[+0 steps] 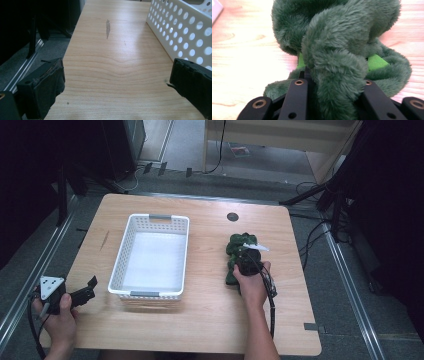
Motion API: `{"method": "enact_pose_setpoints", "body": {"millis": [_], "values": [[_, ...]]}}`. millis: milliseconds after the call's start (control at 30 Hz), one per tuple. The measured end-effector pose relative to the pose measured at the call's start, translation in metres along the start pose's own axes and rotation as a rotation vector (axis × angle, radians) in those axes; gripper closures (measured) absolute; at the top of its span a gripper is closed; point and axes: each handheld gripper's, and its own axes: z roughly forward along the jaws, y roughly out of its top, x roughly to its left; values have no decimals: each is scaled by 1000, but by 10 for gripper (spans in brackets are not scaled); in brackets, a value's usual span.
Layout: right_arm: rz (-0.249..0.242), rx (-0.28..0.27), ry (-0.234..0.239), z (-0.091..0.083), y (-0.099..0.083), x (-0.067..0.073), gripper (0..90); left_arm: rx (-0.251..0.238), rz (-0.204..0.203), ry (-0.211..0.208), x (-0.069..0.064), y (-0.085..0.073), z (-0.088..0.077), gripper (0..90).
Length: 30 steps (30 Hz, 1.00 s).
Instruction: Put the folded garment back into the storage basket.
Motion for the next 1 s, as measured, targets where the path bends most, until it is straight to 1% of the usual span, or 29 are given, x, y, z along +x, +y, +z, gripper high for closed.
{"method": "enact_pose_setpoints", "body": {"millis": [100, 133, 167, 233, 300, 333, 367, 400, 433, 567, 633, 700, 733, 767, 800, 900, 1000], "values": [[32, -30, 26, -9, 4, 0, 735, 5, 3, 3, 0, 0, 0, 8], [46, -50, 35, -15, 8, 1, 735, 5, 2, 4, 0, 0, 0, 8], [46, -50, 35, -15, 8, 1, 735, 5, 2, 4, 0, 0, 0, 8], [64, -49, 36, -24, 14, 3, 733, 6, 3, 5, 0, 0, 0, 8], [68, -49, 34, -27, 16, 4, 732, 6, 3, 5, 0, 0, 0, 8], [77, -54, 38, -34, 20, 6, 732, 5, 5, 6, -1, 0, 0, 8], [77, -54, 38, -34, 20, 6, 732, 5, 5, 6, -1, 0, 0, 8], [81, -58, 42, -37, 23, 7, 732, 5, 6, 7, -1, 0, 0, 8], [70, -64, 38, -44, 27, 11, 732, 5, 8, 7, -1, 0, 0, 8], [64, -75, 42, -53, 34, 16, 732, 5, 3, 7, 0, 0, 0, 8], [74, -81, 45, -58, 39, 20, 732, 4, 2, 7, 0, 0, 0, 8], [65, -90, 52, -65, 44, 26, 732, 3, 2, 7, -1, 0, 0, 8], [65, -90, 52, -65, 44, 26, 732, 3, 2, 7, -1, 0, 0, 8], [65, -88, 54, -69, 47, 31, 732, 3, 2, 7, -1, 0, 0, 8], [65, -88, 54, -69, 47, 31, 732, 3, 2, 6, -1, 0, 0, 8], [54, -87, 60, -74, 52, 37, 732, 5, 3, 7, 0, 0, 0, 8], [59, -83, 63, -79, 56, 43, 732, 5, 4, 8, -1, 0, 0, 8]]}}
